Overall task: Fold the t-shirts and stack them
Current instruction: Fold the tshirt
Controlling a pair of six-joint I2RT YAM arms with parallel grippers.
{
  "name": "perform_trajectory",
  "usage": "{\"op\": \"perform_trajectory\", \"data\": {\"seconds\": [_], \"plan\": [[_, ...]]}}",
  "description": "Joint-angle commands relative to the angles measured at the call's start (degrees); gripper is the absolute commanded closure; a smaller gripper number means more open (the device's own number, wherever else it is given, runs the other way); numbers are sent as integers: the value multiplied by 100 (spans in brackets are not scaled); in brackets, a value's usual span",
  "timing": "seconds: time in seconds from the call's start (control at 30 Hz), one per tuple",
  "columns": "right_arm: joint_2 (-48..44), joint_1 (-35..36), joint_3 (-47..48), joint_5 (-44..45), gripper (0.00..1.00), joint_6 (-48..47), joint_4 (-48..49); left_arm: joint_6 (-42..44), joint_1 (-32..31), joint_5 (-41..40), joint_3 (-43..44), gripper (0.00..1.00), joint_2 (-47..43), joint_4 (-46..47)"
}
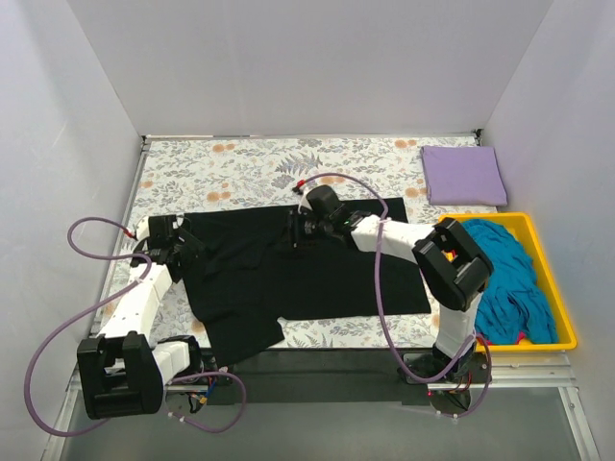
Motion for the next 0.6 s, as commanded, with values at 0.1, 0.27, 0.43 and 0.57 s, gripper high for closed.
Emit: {"op": "perform_trajectory", "data": {"seconds": [0.1, 0.27, 0.43, 0.57], "plan": [[649, 592, 223, 401, 53, 1330, 870, -74, -47, 156, -595, 35, -499, 103], [1106, 786, 470, 586, 54, 1964, 1047, -38, -47, 209, -675, 35, -323, 280], [1440, 848, 663, 648, 54, 2333, 1117, -21, -47, 253, -684, 36, -236, 394], [1608, 892, 786, 621, 55, 2431, 1109, -12, -56, 262, -675, 37, -174, 421]]}}
